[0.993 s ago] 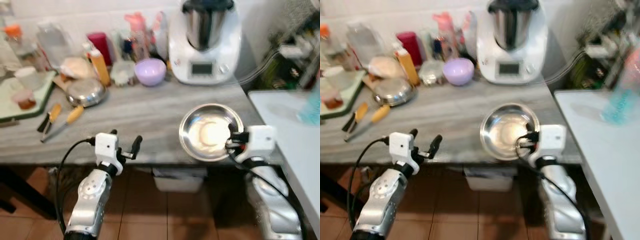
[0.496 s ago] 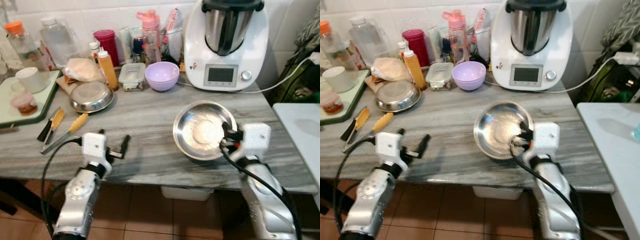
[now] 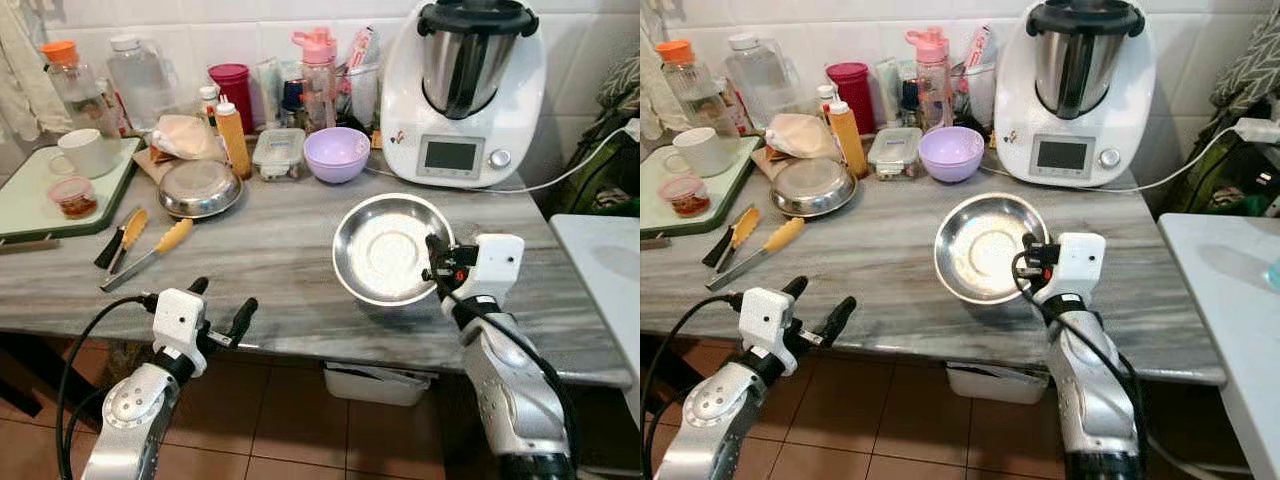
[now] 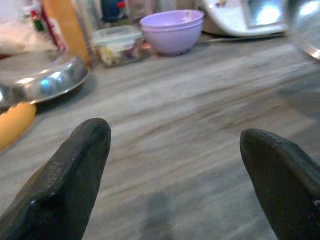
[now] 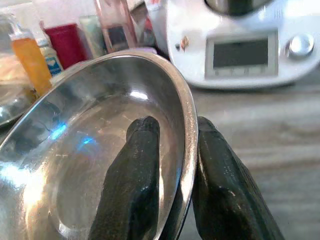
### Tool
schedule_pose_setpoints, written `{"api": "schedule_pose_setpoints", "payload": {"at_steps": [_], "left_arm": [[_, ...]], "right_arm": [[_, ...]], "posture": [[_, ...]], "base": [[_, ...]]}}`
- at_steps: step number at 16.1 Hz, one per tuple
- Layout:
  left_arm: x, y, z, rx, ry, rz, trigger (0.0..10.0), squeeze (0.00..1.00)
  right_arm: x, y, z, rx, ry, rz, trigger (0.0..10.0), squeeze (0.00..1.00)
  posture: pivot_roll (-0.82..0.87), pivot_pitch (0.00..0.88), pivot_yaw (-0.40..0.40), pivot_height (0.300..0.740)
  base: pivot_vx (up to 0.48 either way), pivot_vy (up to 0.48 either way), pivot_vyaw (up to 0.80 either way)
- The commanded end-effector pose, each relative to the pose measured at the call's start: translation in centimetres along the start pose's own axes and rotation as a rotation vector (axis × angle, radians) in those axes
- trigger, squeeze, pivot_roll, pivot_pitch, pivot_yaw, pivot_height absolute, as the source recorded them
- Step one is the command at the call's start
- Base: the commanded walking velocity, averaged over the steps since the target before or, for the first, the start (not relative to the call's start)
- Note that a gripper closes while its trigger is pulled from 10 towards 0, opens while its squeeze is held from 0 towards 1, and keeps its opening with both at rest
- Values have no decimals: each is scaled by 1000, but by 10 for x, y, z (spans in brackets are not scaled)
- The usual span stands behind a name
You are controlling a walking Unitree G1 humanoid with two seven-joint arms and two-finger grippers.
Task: Setting the table
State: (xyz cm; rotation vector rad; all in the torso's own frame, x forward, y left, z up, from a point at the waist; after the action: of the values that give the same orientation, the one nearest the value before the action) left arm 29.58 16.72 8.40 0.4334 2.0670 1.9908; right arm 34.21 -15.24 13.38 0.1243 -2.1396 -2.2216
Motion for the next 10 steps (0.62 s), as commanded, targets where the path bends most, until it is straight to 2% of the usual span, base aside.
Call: {"api": "schedule_pose_setpoints", "payload": {"at_steps": [1, 3, 5, 10], "left_arm": [[1, 4, 1, -11, -14, 1, 10000, 0], [1, 5, 0, -7, -26, -3, 10000, 0], [0, 8, -3, 0, -44, -8, 10000, 0], [-1, 8, -7, 13, -55, -8, 10000, 0]], "right_arm": [[-6, 0, 6, -52, 8, 15, 10000, 0], [-10, -5, 14, -88, 28, 40, 10000, 0], [-17, -15, 30, -146, 57, 93, 10000, 0], [-27, -29, 54, -215, 99, 182, 10000, 0]], "posture": [[-64, 24, 73, 740], [-63, 23, 75, 740], [-57, 18, 76, 740], [-49, 14, 76, 740]], "base": [[0, 0, 0], [0, 0, 0], [0, 0, 0], [0, 0, 0]]}}
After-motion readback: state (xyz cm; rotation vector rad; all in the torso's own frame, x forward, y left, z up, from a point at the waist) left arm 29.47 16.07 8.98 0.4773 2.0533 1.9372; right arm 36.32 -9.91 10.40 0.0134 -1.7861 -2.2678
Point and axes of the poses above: a point about 5 cm out from each wrist's last joint towards the gripper, its own x axis pointing back from the gripper into the wrist, its own y axis along the axis of the wrist's last joint, z = x × y, the point moved 4 cm from there along -x, pointing out of the wrist towards the gripper, and after that the axes turned 7 degrees about x, right-handed, at the moved point
